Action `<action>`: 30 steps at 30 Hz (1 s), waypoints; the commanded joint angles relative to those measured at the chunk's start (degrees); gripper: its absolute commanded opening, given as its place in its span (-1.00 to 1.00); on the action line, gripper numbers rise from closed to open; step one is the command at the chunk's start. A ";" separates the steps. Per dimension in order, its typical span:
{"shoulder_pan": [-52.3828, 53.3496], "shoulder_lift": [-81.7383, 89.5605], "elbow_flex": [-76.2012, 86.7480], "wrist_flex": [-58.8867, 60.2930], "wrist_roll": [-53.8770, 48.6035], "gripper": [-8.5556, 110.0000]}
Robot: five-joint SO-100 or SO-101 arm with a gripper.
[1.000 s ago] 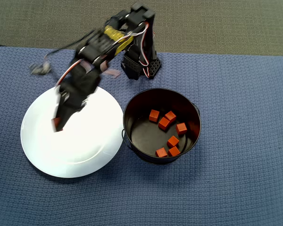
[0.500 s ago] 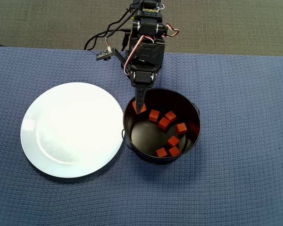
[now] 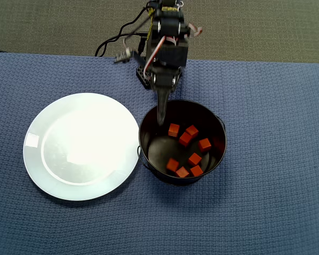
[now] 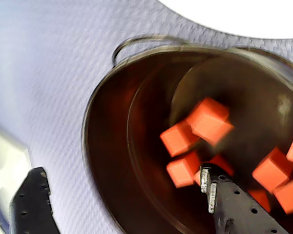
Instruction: Pick up the red cubes from the white plate and place them in the black recipient
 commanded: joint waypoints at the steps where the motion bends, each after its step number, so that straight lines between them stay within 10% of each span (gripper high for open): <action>1: 1.58 10.28 -4.22 7.91 -1.23 -0.51; 8: 12.39 22.94 -1.14 19.42 -5.36 -0.85; 30: 26.81 30.41 50.80 -8.09 -16.08 -0.86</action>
